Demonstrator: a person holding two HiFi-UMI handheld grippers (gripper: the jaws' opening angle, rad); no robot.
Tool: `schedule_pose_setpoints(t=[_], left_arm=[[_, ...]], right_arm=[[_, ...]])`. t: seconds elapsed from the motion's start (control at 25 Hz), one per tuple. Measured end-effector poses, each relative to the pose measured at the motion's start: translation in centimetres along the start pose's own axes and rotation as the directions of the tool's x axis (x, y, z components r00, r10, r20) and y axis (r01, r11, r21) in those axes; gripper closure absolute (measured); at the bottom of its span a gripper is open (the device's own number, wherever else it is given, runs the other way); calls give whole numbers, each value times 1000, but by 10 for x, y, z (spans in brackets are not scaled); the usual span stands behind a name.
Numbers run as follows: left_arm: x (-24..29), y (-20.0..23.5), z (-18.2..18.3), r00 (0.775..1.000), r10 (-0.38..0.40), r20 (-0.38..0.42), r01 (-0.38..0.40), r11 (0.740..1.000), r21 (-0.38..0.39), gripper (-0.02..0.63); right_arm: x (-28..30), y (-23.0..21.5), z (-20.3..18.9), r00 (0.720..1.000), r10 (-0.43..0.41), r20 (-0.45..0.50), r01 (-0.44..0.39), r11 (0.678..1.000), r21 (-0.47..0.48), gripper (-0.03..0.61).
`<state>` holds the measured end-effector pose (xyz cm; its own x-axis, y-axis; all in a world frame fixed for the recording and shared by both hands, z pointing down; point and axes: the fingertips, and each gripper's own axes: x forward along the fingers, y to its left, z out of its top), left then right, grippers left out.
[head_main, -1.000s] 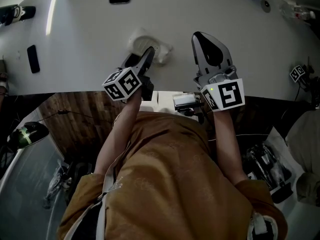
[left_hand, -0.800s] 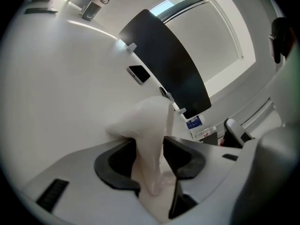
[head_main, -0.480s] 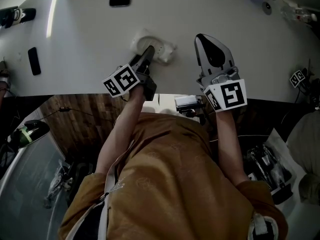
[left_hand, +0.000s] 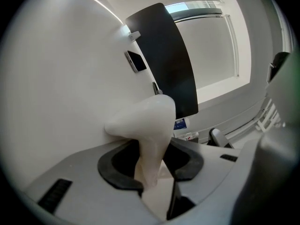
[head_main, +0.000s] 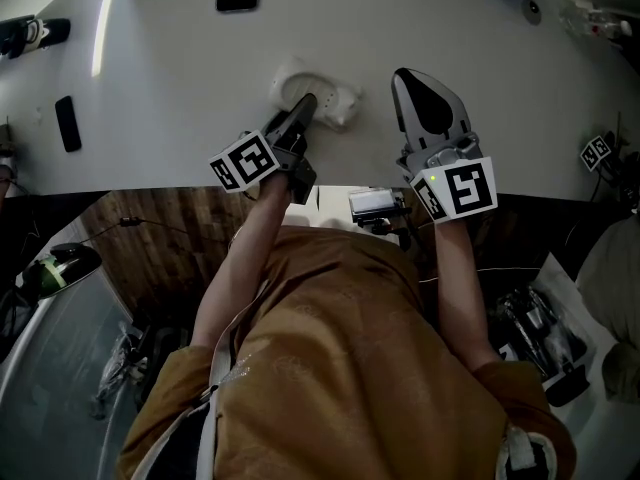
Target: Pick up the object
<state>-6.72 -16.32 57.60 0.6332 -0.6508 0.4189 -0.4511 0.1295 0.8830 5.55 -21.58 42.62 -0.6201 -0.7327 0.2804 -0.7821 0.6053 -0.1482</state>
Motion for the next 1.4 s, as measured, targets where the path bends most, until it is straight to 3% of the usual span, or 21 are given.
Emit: schedule_pose_setpoints(t=[0.56,1.08,1.4], left_arm=[[-10,-10,4,1000,-9,24,7,998,61,466],[-36,-25,28,993,-25,112,11,992,124,468],[-51,-46,41,986,-63,153,35,984,177,468]], right_arm=[[-4,3,7,1000,-18,20,19,998,-53,571],[-36,-5,20,982,-167,87,175,979,-103,571],[-53,4,32,972,-181,147,195,977,-82,571]])
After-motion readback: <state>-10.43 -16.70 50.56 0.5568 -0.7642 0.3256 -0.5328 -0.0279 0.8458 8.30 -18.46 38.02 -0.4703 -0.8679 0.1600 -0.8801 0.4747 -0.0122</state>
